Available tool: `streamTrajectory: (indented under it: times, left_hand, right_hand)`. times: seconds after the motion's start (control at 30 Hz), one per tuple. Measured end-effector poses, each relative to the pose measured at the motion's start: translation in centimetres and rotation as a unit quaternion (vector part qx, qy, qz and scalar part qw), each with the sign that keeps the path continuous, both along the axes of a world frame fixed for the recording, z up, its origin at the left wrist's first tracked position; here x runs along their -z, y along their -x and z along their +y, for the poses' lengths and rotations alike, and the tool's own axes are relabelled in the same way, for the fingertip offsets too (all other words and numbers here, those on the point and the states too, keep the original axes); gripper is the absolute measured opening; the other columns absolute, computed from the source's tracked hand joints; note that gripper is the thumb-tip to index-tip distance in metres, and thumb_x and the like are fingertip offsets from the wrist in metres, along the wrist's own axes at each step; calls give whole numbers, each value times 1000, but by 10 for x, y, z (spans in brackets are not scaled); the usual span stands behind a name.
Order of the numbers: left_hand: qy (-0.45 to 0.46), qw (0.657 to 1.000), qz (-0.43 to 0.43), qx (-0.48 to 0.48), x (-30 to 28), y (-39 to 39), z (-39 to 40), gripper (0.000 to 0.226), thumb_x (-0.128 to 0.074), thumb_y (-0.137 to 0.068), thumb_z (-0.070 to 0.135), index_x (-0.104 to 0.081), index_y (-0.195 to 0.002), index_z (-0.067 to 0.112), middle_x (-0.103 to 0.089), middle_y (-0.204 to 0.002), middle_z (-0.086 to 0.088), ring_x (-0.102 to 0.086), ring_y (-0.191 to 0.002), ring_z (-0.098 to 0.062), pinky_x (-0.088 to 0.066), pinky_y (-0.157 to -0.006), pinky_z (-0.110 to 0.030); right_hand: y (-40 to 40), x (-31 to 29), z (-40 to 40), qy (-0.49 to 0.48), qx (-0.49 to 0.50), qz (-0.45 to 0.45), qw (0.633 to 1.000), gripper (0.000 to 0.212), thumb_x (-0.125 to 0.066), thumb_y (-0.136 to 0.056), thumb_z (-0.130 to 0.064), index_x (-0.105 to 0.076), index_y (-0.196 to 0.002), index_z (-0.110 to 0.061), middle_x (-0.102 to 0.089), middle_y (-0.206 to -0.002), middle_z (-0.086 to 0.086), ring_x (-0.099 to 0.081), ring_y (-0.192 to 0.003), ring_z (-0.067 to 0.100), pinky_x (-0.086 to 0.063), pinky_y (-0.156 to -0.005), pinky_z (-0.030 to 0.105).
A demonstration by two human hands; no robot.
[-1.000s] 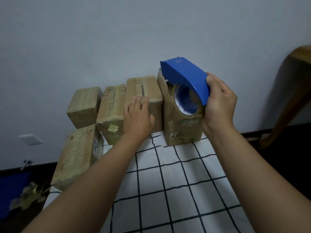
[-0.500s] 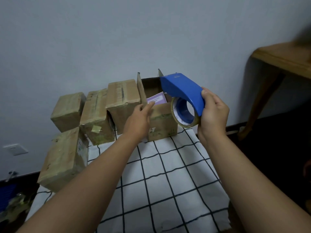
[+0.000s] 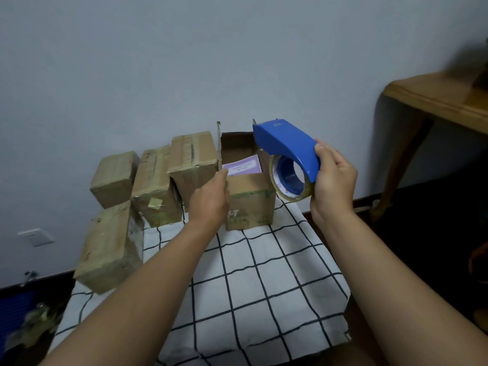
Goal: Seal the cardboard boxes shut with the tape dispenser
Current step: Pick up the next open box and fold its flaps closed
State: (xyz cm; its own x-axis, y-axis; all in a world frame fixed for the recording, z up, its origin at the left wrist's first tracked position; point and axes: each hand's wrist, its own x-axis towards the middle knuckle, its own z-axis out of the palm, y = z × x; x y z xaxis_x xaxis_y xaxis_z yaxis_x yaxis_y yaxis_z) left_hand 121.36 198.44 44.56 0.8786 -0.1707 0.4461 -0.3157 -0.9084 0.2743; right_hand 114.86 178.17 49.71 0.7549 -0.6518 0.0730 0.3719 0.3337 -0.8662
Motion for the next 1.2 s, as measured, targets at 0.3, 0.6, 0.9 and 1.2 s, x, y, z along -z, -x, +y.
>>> streamTrajectory:
  times: [0.3, 0.6, 0.9, 1.2]
  left_hand:
    - [-126, 984, -125, -21, -4, 103, 31, 15, -61, -85, 18, -65, -98, 13, -69, -86, -6, -65, -100, -30, -48, -76, -38]
    - [-153, 969, -183, -66, 6, 213, 91, 32, -64, -83, 21, -62, -114, 19, -70, -106, 0, -56, -124, -29, -35, -96, -45]
    - [-5, 994, -90, -55, 3, 244, 144, 27, -63, -90, 17, -62, -116, 19, -69, -109, -2, -64, -95, -26, -47, -76, -37]
    - [77, 993, 12, -86, 12, 255, 94, 105, -21, -71, 93, -12, -152, 27, -35, -138, -2, -43, -122, -21, -44, -93, -40]
  right_hand:
    - [60, -29, 25, 10, -33, -38, 999, 13, -63, -95, -16, -76, -97, -18, -76, -97, -3, -71, -89, 8, -55, -74, 20]
    - [126, -46, 74, 27, -88, -56, 994, 13, -63, -94, -15, -76, -96, -16, -75, -101, 2, -69, -94, 14, -59, -84, 30]
    - [147, -49, 104, 57, -118, -54, 990, 16, -63, -94, -17, -75, -88, -25, -75, -101, -2, -69, -97, 14, -58, -83, 28]
    - [134, -31, 82, 63, -86, -21, 994, 18, -64, -94, -20, -76, -106, -14, -74, -106, 2, -68, -94, 13, -58, -82, 26]
